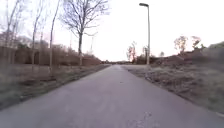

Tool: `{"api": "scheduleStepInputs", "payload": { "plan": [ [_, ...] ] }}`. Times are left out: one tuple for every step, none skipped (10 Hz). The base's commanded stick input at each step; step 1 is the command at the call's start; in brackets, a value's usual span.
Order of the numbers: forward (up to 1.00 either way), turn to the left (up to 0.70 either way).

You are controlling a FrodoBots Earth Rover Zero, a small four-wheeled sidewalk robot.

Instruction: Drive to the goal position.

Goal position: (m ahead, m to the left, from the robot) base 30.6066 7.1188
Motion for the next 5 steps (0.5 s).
{"api": "scheduleStepInputs", "payload": {
  "plan": [
    [1.0,0.01],
    [1.0,0.01],
    [1.0,0.01],
    [1.0,0.01],
    [1.0,0.01]
  ]
}}
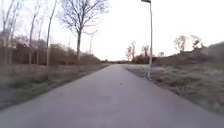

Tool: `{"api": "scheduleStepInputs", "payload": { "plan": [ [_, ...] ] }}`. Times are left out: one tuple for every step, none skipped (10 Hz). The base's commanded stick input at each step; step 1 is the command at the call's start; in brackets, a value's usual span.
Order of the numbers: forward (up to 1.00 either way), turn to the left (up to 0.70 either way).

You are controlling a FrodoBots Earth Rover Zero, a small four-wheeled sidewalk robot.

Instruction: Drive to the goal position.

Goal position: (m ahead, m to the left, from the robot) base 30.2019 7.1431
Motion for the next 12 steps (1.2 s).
{"api": "scheduleStepInputs", "payload": {
  "plan": [
    [1.0,0.01],
    [1.0,0.01],
    [1.0,0.01],
    [1.0,0.01],
    [1.0,0.01],
    [1.0,0.01],
    [1.0,0.01],
    [1.0,0.01],
    [1.0,0.01],
    [1.0,0.01],
    [1.0,0.01],
    [1.0,0.01]
  ]
}}
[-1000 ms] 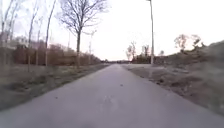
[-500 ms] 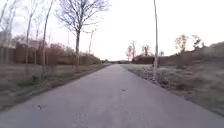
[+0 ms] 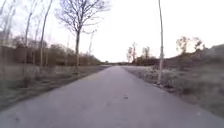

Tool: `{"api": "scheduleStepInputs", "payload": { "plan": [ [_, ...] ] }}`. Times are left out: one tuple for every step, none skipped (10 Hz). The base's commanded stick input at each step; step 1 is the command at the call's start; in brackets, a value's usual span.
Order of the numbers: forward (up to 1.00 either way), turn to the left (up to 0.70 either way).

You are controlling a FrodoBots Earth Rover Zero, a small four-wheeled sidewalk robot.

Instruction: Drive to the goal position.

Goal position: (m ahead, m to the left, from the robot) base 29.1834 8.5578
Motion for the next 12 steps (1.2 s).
{"api": "scheduleStepInputs", "payload": {
  "plan": [
    [1.0,0.01],
    [1.0,0.01],
    [1.0,0.01],
    [1.0,0.01],
    [1.0,0.01],
    [1.0,0.01],
    [1.0,0.01],
    [1.0,0.01],
    [1.0,0.01],
    [1.0,0.01],
    [1.0,0.01],
    [1.0,0.01]
  ]
}}
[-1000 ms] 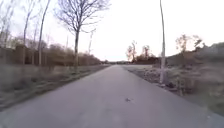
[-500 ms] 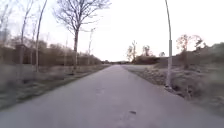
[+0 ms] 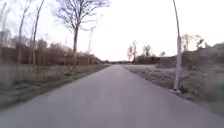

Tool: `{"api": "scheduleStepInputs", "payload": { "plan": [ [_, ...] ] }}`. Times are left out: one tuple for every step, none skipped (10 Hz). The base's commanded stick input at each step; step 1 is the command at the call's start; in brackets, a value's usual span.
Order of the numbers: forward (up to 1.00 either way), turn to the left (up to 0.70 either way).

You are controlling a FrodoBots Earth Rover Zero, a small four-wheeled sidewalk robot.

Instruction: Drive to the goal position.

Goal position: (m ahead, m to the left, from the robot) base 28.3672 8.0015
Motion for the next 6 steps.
{"api": "scheduleStepInputs", "payload": {
  "plan": [
    [1.0,0.01],
    [1.0,0.01],
    [1.0,0.01],
    [1.0,0.01],
    [1.0,0.01],
    [1.0,0.01]
  ]
}}
